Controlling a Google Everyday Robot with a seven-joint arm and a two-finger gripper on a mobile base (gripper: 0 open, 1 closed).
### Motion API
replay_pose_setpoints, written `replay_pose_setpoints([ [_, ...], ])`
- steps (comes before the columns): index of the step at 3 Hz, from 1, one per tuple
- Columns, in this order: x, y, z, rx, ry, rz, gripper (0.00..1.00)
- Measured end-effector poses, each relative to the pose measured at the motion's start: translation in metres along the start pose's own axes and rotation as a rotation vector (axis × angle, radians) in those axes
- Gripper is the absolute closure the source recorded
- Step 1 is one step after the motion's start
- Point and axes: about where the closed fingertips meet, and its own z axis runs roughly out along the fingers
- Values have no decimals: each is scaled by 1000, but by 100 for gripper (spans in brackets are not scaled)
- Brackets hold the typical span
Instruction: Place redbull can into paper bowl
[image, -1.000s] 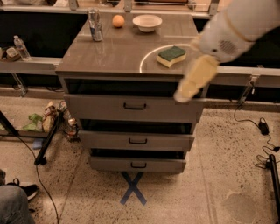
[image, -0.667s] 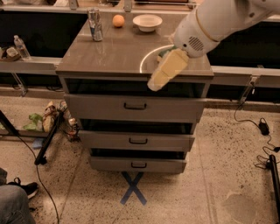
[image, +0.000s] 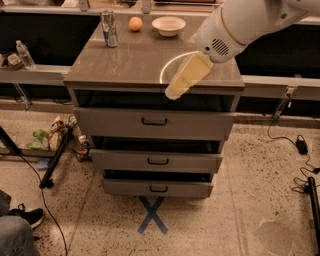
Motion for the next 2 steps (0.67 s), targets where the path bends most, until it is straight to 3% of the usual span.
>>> replay_pose_setpoints([
  [1,0,-6,6,44,0,7,0],
  [2,12,-22,23,75,-72,33,0],
])
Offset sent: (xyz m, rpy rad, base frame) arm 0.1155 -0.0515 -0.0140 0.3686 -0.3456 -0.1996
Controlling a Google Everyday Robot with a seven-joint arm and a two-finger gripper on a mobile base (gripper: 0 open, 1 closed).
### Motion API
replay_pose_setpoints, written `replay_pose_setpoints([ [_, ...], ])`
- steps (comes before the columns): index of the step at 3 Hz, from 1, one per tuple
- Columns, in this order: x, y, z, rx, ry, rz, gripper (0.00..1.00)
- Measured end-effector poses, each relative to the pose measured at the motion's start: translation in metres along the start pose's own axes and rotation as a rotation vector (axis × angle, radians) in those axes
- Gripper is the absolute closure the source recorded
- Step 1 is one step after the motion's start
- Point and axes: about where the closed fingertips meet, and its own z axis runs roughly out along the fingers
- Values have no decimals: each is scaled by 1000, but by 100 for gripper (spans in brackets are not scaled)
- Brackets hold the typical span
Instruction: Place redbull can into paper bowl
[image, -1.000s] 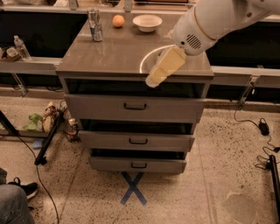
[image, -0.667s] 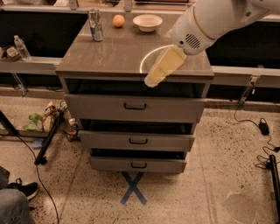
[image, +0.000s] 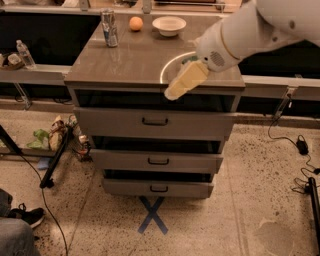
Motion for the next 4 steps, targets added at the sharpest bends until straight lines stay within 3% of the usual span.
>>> replay_pose_setpoints([
  [2,7,-85,10,193,-343,51,0],
  [3,4,-98,20,208,-411,124,0],
  [4,-1,-113,60,196,-467,212,0],
])
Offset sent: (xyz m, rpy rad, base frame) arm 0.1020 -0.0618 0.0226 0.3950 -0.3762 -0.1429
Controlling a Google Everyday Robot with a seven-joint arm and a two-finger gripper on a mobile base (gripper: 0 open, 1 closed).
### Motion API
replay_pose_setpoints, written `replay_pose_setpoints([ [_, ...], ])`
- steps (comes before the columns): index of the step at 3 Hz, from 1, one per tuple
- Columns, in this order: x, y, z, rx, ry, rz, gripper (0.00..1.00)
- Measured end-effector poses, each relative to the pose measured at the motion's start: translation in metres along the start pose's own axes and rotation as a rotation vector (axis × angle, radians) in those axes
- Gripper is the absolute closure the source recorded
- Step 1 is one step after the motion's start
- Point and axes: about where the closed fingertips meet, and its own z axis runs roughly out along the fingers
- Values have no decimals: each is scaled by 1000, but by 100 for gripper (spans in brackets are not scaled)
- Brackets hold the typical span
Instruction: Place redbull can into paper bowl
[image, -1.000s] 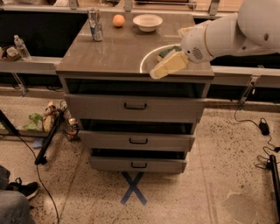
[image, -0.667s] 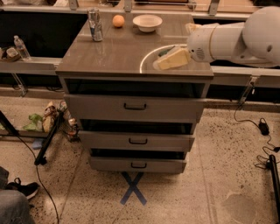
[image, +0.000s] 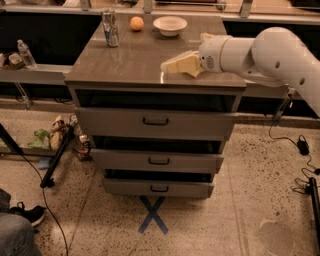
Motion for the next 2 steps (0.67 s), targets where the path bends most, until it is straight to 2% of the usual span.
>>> replay_pose_setpoints([
  [1,12,-21,62,19,-8,70,0],
  [2,9,-42,106,29,-14,88,0],
])
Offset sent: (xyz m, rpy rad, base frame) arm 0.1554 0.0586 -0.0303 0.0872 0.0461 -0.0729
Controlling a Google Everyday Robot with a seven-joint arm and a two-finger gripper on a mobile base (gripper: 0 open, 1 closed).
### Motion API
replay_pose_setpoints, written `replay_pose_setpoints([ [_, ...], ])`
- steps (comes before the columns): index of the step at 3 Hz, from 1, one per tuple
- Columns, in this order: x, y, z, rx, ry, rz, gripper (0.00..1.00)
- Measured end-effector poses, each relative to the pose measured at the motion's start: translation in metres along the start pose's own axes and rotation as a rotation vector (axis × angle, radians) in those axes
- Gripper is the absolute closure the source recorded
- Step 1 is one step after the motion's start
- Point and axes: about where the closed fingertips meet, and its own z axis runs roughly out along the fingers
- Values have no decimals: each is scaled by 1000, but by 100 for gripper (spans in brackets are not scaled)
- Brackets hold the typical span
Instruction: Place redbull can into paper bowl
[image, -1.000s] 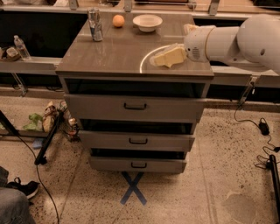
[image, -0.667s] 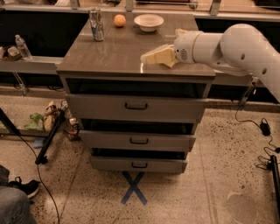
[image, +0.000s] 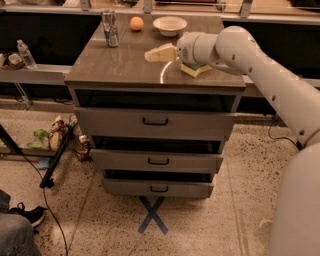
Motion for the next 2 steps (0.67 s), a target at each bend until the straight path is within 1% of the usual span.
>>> replay_pose_setpoints([
  [1,-33,-26,61,49,-18,-10,0],
  [2,-31,-24,66,47,-18,-4,0],
])
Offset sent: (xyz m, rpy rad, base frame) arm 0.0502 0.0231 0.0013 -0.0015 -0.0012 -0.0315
